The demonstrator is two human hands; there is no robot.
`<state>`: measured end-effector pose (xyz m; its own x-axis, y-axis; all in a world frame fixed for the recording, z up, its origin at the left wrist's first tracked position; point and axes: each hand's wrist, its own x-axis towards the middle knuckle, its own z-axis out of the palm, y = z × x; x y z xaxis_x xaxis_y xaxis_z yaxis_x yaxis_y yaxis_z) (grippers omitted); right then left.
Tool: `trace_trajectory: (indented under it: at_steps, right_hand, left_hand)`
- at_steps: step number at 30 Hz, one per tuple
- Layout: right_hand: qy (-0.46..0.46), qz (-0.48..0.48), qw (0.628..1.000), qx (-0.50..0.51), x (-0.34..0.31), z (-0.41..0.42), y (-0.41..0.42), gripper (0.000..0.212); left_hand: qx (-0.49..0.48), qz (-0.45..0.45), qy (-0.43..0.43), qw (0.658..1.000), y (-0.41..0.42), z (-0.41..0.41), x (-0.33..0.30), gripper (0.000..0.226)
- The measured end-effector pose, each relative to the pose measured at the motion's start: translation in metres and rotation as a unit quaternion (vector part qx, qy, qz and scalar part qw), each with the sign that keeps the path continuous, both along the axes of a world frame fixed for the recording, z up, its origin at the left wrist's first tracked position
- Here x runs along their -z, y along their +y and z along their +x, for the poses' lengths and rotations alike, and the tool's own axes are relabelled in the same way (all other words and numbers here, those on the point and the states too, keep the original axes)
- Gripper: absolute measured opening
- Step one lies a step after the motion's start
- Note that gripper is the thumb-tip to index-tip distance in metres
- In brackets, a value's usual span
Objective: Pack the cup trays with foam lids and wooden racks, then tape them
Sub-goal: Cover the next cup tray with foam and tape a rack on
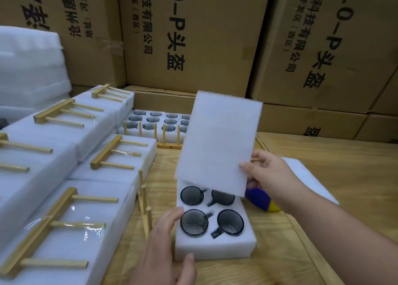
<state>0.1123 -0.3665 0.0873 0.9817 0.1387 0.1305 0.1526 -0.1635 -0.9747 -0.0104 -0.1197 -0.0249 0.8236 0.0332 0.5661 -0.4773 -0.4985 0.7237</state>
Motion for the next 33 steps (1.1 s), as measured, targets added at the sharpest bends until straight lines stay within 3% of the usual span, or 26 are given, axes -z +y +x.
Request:
trace_trajectory:
  at_steps: [5, 10, 14, 15, 18, 23, 27, 30, 33]
  right_hand:
    - [0.209, -0.060, 0.975, -0.040, 0.006, -0.005, -0.003, 0.017]
    - [0.253, -0.060, 0.965, 0.022, 0.014, -0.007, -0.004, 0.019]
    - [0.254, -0.066, 0.964, 0.049, 0.018, -0.012, 0.000, 0.018]
    - [0.244, -0.084, 0.965, 0.049, 0.018, -0.013, 0.001, 0.013]
    - [0.213, -0.161, 0.963, 0.035, 0.017, -0.020, 0.004, 0.028]
    - [0.170, -0.255, 0.952, 0.005, 0.019, -0.033, 0.009, 0.022]
    - [0.149, -0.152, 0.977, 0.014, 0.024, -0.036, 0.014, 0.024]
    - [0.154, 0.037, 0.987, 0.035, 0.039, -0.035, 0.019, 0.025]
    - [0.185, 0.237, 0.954, 0.021, 0.056, -0.036, 0.024, 0.030]
  left_hand:
    - [0.011, -0.015, 0.072, 0.997, 0.002, 0.000, -0.002, 0.083]
    - [-0.020, -0.026, 0.118, 0.993, 0.000, -0.002, -0.005, 0.088]
    - [-0.008, -0.011, 0.133, 0.991, 0.002, 0.001, -0.005, 0.084]
    - [-0.003, 0.003, 0.137, 0.991, 0.003, 0.002, -0.005, 0.083]
    - [0.011, 0.042, 0.140, 0.989, 0.006, 0.007, -0.005, 0.081]
    - [0.025, 0.044, 0.156, 0.987, 0.008, 0.010, -0.004, 0.080]
    - [0.030, 0.018, 0.154, 0.987, 0.007, 0.010, -0.005, 0.077]
    - [0.027, -0.001, 0.161, 0.987, 0.008, 0.010, -0.006, 0.078]
    - [0.029, -0.003, 0.166, 0.986, 0.007, 0.010, -0.005, 0.075]
